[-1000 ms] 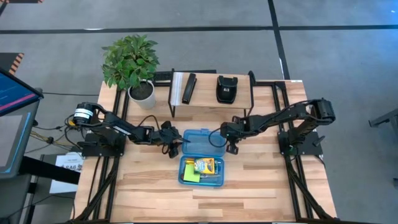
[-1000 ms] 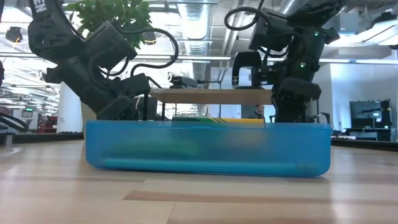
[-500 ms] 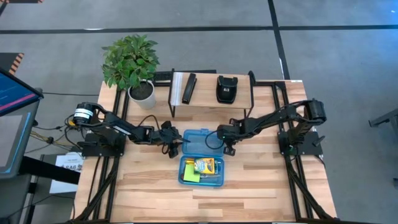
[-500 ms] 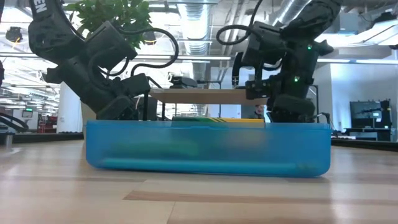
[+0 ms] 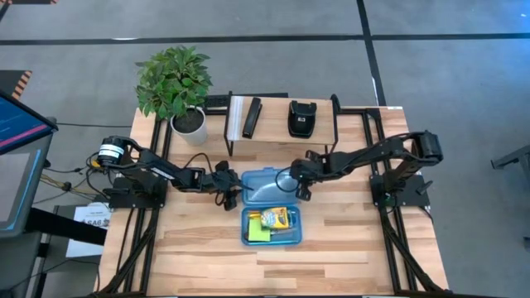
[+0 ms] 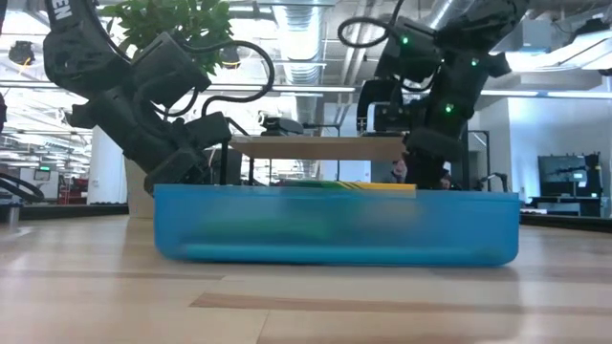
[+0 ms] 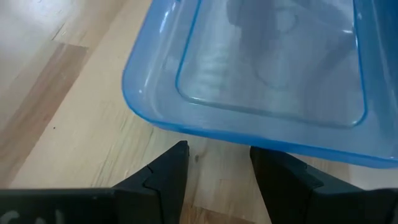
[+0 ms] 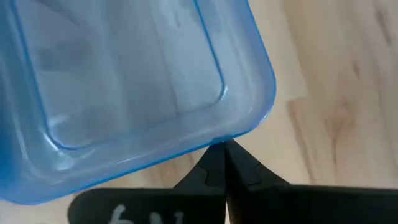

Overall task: Pack school essentials
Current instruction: Close the supply box

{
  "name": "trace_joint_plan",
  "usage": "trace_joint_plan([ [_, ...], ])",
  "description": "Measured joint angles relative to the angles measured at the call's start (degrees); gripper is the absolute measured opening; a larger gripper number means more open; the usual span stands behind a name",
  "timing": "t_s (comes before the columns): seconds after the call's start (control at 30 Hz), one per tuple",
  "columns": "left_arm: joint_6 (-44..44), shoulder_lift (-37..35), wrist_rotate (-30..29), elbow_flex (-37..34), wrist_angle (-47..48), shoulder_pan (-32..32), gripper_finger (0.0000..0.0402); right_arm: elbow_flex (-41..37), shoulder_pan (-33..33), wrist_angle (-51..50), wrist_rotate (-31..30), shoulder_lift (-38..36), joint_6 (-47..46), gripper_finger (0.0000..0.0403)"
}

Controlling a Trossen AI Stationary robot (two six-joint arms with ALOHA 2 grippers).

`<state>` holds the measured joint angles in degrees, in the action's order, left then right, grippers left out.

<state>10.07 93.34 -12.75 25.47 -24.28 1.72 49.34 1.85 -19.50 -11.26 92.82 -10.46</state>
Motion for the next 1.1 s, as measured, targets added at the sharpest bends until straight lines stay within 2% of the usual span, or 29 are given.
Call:
trace_joint_plan([
  [0.4, -3.79, 0.02, -4.05, 0.72, 0.58, 2.06, 0.0169, 0.24, -0.32, 1.32, 0.83, -0.97, 0.29, 0.0008],
  [0.63, -7.28, 0.02, -4.53, 3.04, 1.69, 3.33, 0.0169, 0.24, -0.35, 1.72, 0.80, -0.97, 0.59, 0.0008],
  [0.9, -9.68, -0.01, -8.29, 4.81, 4.50, 4.95, 0.0169, 0.22, -1.51, 1.43, 0.60, -0.97, 1.38, 0.0008],
  [1.1, -10.24, -4.22, -10.70, 4.87, 6.88, 5.35, 0.0169, 0.20, -2.23, 1.56, 0.60, -1.05, 1.51, 0.0008],
])
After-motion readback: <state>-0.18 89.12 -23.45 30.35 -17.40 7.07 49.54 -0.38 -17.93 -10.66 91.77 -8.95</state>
